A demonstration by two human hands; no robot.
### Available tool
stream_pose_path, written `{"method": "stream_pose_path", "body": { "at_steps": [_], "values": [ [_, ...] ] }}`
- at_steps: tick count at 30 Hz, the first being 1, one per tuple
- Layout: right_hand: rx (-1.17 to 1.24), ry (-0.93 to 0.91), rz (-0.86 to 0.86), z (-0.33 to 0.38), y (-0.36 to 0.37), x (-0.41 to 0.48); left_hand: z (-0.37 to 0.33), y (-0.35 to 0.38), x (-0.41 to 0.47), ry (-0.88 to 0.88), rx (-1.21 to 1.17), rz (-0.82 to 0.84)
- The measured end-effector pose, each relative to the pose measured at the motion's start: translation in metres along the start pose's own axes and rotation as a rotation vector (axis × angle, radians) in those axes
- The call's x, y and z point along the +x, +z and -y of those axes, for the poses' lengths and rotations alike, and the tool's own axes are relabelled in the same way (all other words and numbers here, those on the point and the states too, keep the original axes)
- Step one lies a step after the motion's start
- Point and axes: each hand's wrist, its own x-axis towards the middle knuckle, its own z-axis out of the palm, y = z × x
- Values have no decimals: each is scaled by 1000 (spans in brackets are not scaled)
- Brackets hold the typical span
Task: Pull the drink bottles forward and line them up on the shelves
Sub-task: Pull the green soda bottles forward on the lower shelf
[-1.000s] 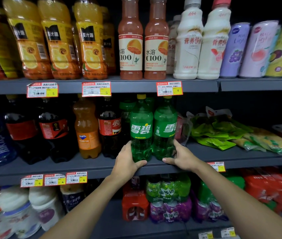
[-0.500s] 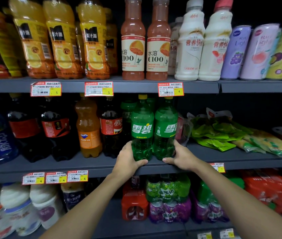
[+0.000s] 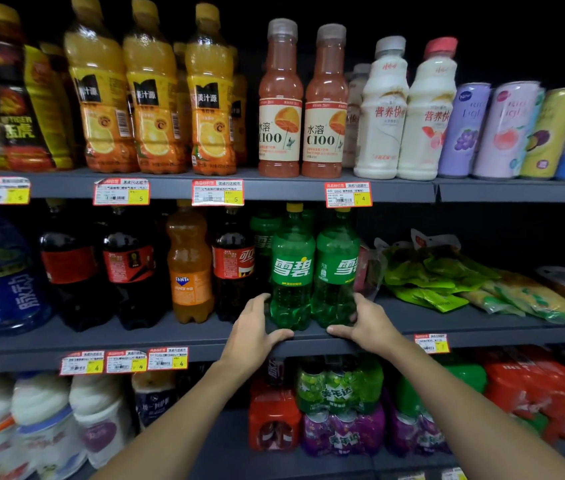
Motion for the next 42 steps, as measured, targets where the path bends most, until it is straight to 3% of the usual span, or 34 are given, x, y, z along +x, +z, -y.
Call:
{"method": "stream_pose_path", "body": {
  "at_steps": [9, 18, 42],
  "values": [
    [65, 13, -74, 11, 7, -11, 2, -4, 2, 45, 14, 46],
    [75, 117, -142, 17, 15, -9, -1, 9, 2, 51, 23, -18],
    [46, 133, -145, 20, 21, -17, -1, -7, -8, 58, 3, -1]
  ]
}}
